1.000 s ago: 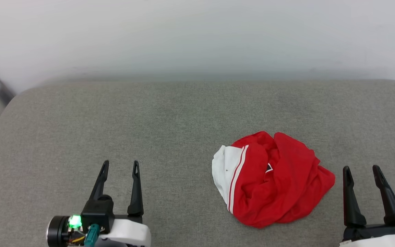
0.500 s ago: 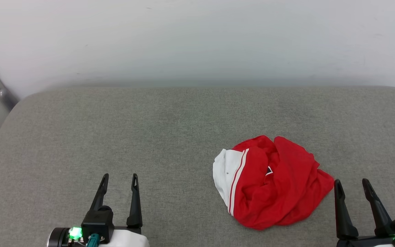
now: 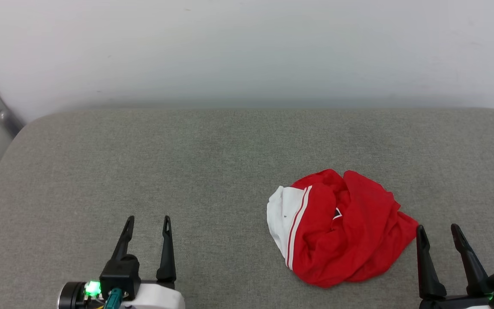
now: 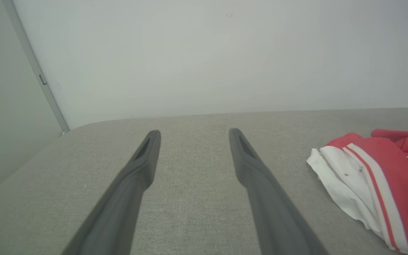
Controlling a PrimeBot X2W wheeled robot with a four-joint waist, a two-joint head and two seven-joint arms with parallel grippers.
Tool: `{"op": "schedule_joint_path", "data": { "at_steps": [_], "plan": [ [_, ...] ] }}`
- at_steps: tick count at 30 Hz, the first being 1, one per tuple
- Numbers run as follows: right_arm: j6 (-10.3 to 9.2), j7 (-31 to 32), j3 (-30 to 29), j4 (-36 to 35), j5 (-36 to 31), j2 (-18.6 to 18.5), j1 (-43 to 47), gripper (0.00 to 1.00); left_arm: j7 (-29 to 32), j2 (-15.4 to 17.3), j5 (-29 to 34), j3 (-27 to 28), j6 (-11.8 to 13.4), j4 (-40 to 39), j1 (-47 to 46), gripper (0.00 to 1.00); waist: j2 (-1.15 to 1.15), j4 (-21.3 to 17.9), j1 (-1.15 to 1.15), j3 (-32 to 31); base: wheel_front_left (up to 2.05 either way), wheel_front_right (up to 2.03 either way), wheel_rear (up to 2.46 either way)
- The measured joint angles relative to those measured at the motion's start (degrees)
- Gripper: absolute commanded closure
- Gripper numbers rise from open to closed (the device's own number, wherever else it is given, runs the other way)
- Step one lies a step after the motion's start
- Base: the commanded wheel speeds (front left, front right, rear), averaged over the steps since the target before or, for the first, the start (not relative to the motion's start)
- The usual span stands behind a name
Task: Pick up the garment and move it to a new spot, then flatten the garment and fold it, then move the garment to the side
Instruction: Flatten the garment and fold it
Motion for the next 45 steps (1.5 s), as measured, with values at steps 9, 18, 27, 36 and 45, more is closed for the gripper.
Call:
{"op": "schedule_joint_path", "data": {
  "at_steps": [9, 18, 27, 36, 45],
  "plan": [
    [0.0, 0.0, 0.22, -0.3, -0.36, 0.0, -1.09, 0.0, 0.0, 2.08, 1.54, 0.69, -4.66, 4.26, -12.06, 0.0, 0.0, -0.74, 0.0, 1.46, 0.0, 0.0, 0.0],
    [0.0, 0.0, 0.0, -0.81, -0.09, 0.0, -3.78, 0.0, 4.09, 4.38, 1.11, -1.54, -11.15, 13.93, -31.7, 0.0, 0.0, -2.67, 0.0, 5.52, 0.0, 0.0, 0.0],
    [0.0, 0.0, -0.09, -0.82, 0.09, 0.0, -5.94, 0.0, 21.8, 6.16, -4.09, -12.15, -14.85, 20.0, -46.63, 0.0, 0.0, -5.21, 0.01, 8.84, 0.0, 0.0, 0.0],
    [0.0, 0.0, -0.07, -1.16, 0.09, 0.0, -8.59, 0.0, 45.08, 12.94, -25.01, -37.6, -14.92, 18.01, -54.98, 0.0, 0.0, -7.28, 0.01, 12.26, 0.0, 0.0, 0.0],
    [0.0, -0.01, 0.76, -1.7, 0.26, 0.0, -10.94, 0.0, 60.11, 19.19, -37.32, -56.68, -14.92, 15.57, -63.29, 0.0, 0.0, -9.53, 0.01, 16.74, 0.0, 0.0, 0.0]
  ]
}}
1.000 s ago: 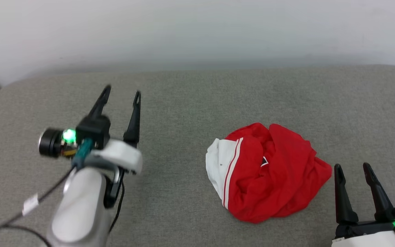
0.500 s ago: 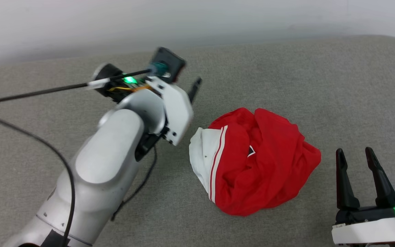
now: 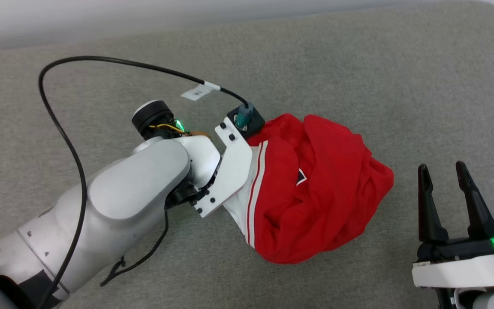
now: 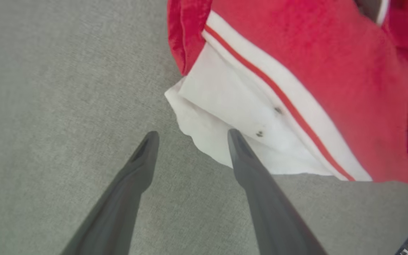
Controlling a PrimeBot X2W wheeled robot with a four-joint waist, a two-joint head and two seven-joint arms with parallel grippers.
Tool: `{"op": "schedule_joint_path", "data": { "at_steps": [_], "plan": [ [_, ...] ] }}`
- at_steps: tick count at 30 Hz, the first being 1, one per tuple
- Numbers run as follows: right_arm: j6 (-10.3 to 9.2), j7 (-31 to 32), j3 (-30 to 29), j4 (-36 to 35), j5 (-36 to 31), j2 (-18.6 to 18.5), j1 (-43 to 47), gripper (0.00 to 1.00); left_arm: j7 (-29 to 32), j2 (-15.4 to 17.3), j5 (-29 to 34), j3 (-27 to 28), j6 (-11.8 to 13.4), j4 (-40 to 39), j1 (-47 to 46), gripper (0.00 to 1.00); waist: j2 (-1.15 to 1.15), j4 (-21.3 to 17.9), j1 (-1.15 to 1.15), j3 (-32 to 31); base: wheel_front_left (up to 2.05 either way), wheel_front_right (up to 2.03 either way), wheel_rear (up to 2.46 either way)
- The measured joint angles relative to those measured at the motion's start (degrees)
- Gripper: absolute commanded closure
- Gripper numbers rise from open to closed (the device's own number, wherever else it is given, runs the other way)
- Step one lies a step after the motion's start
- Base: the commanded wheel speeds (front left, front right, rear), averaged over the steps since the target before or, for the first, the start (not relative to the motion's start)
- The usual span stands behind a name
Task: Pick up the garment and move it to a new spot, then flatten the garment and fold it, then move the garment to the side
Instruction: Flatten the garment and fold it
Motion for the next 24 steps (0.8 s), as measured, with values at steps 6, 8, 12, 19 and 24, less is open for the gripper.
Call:
{"op": "schedule_joint_path", "data": {
  "at_steps": [6, 8, 12, 19, 24],
  "plan": [
    [0.0, 0.01, 0.35, -0.13, 0.6, 0.0, -1.81, 0.0, 3.49, 1.82, -3.58, -6.66, 0.0, -0.71, -3.74, 0.0, 0.0, -1.85, 0.0, 3.36, 0.0, 0.0, 0.0],
    [0.0, 0.01, 0.54, -0.18, 0.87, -0.01, -2.24, 0.0, 5.27, 2.02, -3.86, -7.3, 0.0, -0.9, -3.85, 0.0, 0.0, -2.42, 0.0, 4.4, 0.0, 0.0, 0.0],
    [0.0, 0.01, 0.79, -0.1, 1.0, 0.0, -3.16, 0.0, 9.71, 3.2, -2.31, -6.99, 0.07, -4.07, -3.8, 1.0, 0.0, -3.74, 0.0, 6.22, 0.0, 0.0, 0.0],
    [0.0, 0.01, -0.02, 0.25, 0.59, 0.0, -2.83, 0.0, 6.14, 3.99, -2.52, -7.89, 0.0, -6.75, -2.74, 1.0, 0.0, -2.36, 0.0, 4.56, 0.0, 0.0, 0.0],
    [0.0, 0.01, -0.62, 0.62, -0.2, 0.0, -1.34, 0.0, 0.15, 6.55, -4.87, -8.0, 0.0, -9.11, -2.87, 1.0, 0.0, 0.28, 0.0, 1.9, 0.0, 0.0, 0.0]
  ]
}}
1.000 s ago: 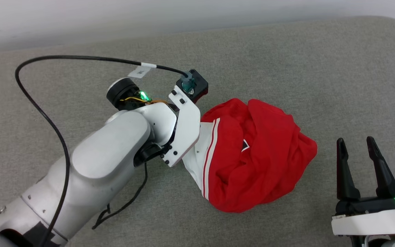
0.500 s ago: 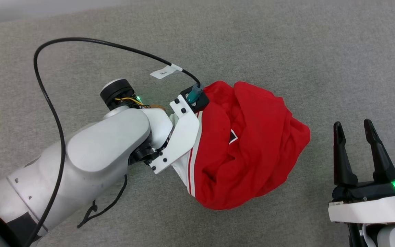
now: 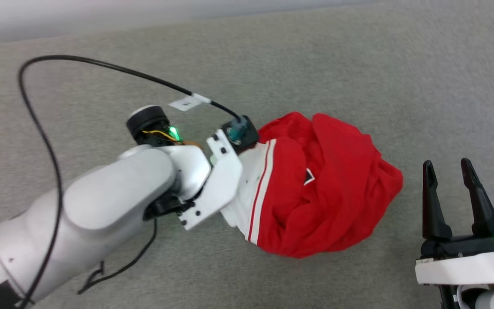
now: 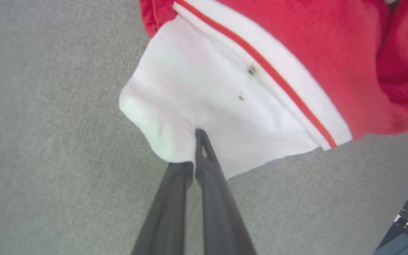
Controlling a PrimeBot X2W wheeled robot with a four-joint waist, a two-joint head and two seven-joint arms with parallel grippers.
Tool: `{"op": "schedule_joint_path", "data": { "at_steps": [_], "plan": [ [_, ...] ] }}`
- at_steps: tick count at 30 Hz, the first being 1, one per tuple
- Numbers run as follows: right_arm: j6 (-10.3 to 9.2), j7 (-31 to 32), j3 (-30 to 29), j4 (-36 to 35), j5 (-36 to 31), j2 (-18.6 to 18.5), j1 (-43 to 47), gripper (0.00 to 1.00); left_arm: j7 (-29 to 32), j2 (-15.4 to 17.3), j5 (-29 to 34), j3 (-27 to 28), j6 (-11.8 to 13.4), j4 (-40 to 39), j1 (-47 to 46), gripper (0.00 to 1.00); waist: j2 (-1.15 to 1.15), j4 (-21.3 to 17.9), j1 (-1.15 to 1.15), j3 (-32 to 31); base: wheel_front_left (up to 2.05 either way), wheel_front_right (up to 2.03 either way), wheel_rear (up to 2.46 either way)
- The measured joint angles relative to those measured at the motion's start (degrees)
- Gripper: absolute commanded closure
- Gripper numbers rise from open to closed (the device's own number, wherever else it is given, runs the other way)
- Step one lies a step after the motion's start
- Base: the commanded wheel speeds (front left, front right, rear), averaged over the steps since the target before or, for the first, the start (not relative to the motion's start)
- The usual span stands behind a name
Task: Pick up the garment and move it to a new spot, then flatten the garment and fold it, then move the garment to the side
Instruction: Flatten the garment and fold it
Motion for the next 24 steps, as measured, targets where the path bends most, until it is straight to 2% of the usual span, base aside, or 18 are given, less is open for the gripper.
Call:
{"op": "schedule_joint_path", "data": {
  "at_steps": [6, 13, 17, 21, 22, 23, 24],
  "plan": [
    [0.0, 0.0, -0.41, -0.08, -0.75, 0.0, 1.01, 0.0, -5.27, 6.87, -2.79, 1.43, 0.09, -0.71, 1.48, 1.0, 0.0, 3.94, 0.0, -3.04, 0.0, 0.0, 0.0],
    [0.0, 0.0, -0.37, -0.08, -1.26, 0.01, 1.88, 0.0, -8.37, 14.69, -6.42, 2.53, 3.53, 1.35, 9.2, 1.0, 0.0, 7.03, 0.0, -5.02, 0.0, 0.0, 0.0],
    [0.0, 0.0, -0.11, -0.02, -1.46, 0.01, 1.98, 0.0, -10.03, 16.93, -9.17, 2.58, 5.01, 3.71, 14.33, 1.0, 0.0, 6.99, 0.0, -4.82, 0.0, 0.0, 0.0],
    [0.0, 0.0, -0.03, 0.22, -1.83, 0.01, 2.07, 0.0, -11.73, 17.01, -10.85, 3.05, 6.32, 5.04, 16.92, 1.0, 0.0, 6.78, 0.0, -4.82, 0.0, 0.0, 0.0],
    [0.0, 0.0, -0.1, 0.29, -1.98, 0.0, 2.21, 0.0, -12.88, 16.88, -10.82, 3.27, 6.61, 5.35, 17.4, 0.6, 0.0, 6.79, 0.0, -4.97, 0.0, 0.0, 0.0],
    [0.0, -0.01, -0.36, 0.44, -2.04, 0.01, 2.36, 0.0, -14.41, 16.58, -10.71, 3.43, 6.86, 5.66, 17.74, 0.0, 0.0, 6.85, 0.0, -5.22, 0.0, 0.0, 0.0],
    [0.0, 0.0, -0.64, 0.49, -2.24, 0.01, 2.39, 0.0, -15.99, 16.22, -10.39, 3.64, 6.99, 5.97, 17.97, 0.0, 0.0, 6.95, 0.0, -5.52, 0.0, 0.0, 0.0]
  ]
}}
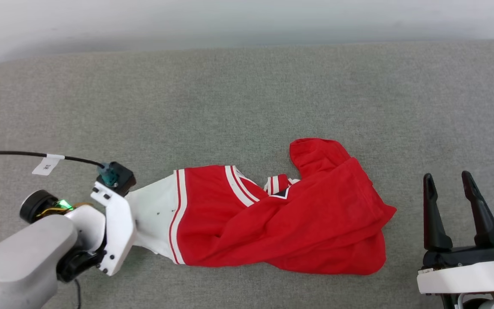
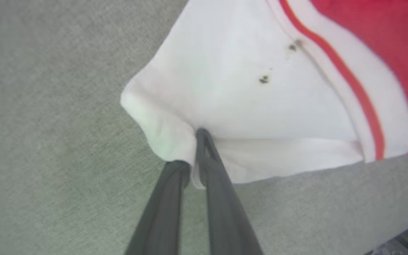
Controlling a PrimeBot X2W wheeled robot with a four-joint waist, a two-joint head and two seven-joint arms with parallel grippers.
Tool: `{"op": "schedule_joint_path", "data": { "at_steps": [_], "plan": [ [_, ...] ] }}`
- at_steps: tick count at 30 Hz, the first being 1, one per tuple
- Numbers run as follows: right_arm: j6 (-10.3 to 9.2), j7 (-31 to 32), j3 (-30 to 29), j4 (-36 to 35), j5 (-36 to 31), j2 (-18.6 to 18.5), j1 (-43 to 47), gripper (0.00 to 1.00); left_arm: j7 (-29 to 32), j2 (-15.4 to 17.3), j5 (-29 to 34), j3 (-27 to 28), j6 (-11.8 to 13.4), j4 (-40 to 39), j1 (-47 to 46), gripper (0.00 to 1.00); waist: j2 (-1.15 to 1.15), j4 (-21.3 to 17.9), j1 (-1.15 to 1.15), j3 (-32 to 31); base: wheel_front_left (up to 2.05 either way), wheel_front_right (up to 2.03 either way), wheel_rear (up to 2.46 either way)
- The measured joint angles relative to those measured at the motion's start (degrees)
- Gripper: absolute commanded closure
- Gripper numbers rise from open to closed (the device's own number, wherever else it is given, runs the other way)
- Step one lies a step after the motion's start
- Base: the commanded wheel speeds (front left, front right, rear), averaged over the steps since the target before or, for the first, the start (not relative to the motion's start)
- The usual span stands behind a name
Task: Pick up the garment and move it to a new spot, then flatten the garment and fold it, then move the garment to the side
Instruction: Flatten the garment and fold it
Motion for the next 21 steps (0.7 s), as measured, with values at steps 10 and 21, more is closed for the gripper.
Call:
{"op": "schedule_joint_path", "data": {
  "at_steps": [10, 21],
  "plan": [
    [0.0, 0.0, -2.7, -3.24, -8.66, -0.01, -4.46, 0.0, -26.92, -1.88, 8.61, 6.04, 8.0, -2.93, 1.53, 0.0, 0.0, 1.77, 0.0, -5.57, 0.0, 0.0, 0.0],
    [0.0, -0.02, 3.86, -0.6, -10.11, -13.38, -19.7, 0.0, -44.04, -4.05, 11.6, 15.39, 24.3, -8.86, 12.23, 0.0, 0.0, 3.37, -0.01, -6.78, 0.0, 0.0, 0.0]
  ]
}}
